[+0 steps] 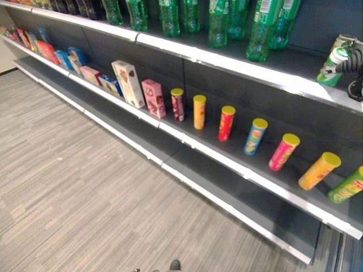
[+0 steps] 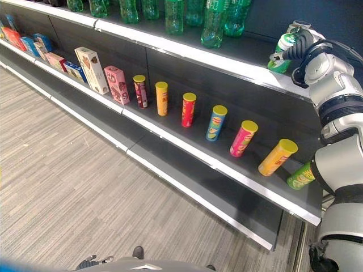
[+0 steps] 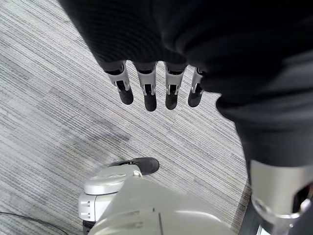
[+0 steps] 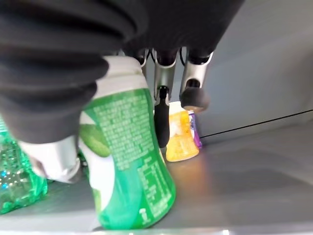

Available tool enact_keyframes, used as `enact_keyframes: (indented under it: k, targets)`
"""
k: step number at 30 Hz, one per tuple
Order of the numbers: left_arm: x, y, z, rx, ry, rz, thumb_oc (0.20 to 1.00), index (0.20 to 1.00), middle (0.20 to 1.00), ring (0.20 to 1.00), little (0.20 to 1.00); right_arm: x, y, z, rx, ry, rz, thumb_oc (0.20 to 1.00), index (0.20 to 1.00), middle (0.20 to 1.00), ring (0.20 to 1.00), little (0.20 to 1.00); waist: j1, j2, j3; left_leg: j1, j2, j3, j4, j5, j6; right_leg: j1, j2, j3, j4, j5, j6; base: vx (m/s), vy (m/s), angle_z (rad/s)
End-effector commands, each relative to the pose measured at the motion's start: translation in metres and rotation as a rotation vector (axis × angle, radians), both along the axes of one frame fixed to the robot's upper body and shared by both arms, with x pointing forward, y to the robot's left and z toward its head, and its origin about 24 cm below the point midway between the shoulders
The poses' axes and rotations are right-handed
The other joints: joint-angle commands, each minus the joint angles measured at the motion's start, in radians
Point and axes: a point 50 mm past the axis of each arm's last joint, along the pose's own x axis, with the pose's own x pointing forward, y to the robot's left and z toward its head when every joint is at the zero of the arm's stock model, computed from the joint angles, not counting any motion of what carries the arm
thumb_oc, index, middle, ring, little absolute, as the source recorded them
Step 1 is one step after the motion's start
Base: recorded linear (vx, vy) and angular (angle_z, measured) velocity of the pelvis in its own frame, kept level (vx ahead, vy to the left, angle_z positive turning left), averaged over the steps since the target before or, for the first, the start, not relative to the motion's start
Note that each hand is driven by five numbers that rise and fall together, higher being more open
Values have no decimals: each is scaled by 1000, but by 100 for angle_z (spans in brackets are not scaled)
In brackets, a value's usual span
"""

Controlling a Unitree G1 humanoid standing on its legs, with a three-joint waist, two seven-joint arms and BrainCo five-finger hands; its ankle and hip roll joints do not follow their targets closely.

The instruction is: Put the goods on the table back onto the shelves and tidy them up.

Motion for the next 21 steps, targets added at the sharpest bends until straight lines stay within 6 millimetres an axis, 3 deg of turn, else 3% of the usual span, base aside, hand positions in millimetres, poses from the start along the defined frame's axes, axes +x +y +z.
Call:
enact_keyframes:
  k: [1, 2, 4, 5, 18, 21]
  targets:
    - [16, 15, 6, 51, -23, -13, 1000, 1000, 1000, 1000, 1000, -4, -1, 30, -63, -91, -36, 1000, 1000, 1000, 1000, 1000, 28, -59, 36, 8, 5, 18, 51, -106, -48, 10, -22, -10, 65, -103, 20, 0, 0, 0]
    - [16, 15, 5, 52, -21, -13, 1000, 1000, 1000, 1000, 1000, -4, 0, 31, -68, -97, -34, 1000, 1000, 1000, 1000, 1000, 28, -59, 36, 9, 5, 19, 51, -106, -48, 11, -22, -10, 64, -103, 20, 0, 0, 0]
    - [15, 17, 6, 76, -14, -8, 1000, 1000, 1000, 1000, 1000, -11, 20, 72, -189, -258, 22, 1000, 1000, 1000, 1000, 1000, 16, -65, 30, 17, 5, 28, 50, -113, -46, 12, -24, -5, 63, -99, 23, 3, 4, -2]
    - [16, 18, 6, 79, -16, -5, 1000, 1000, 1000, 1000, 1000, -13, 24, 77, -206, -288, 32, 1000, 1000, 1000, 1000, 1000, 14, -65, 28, 19, 5, 30, 50, -115, -45, 11, -25, -4, 63, -98, 24, -6, 12, -6]
    - [15, 19, 6, 91, -10, -1, 1000, 1000, 1000, 1000, 1000, -11, 29, 74, -203, -297, 55, 1000, 1000, 1000, 1000, 1000, 12, -72, 24, 24, 6, 39, 48, -120, -44, 12, -24, -4, 61, -97, 25, -1, 1, 0]
    - [11, 19, 5, 99, 5, 9, 1000, 1000, 1000, 1000, 1000, -21, 41, 88, -242, -417, 121, 1000, 1000, 1000, 1000, 1000, 0, -69, 28, 27, 8, 48, 48, -122, -41, 3, -26, 6, 64, -94, 25, -6, 22, 0]
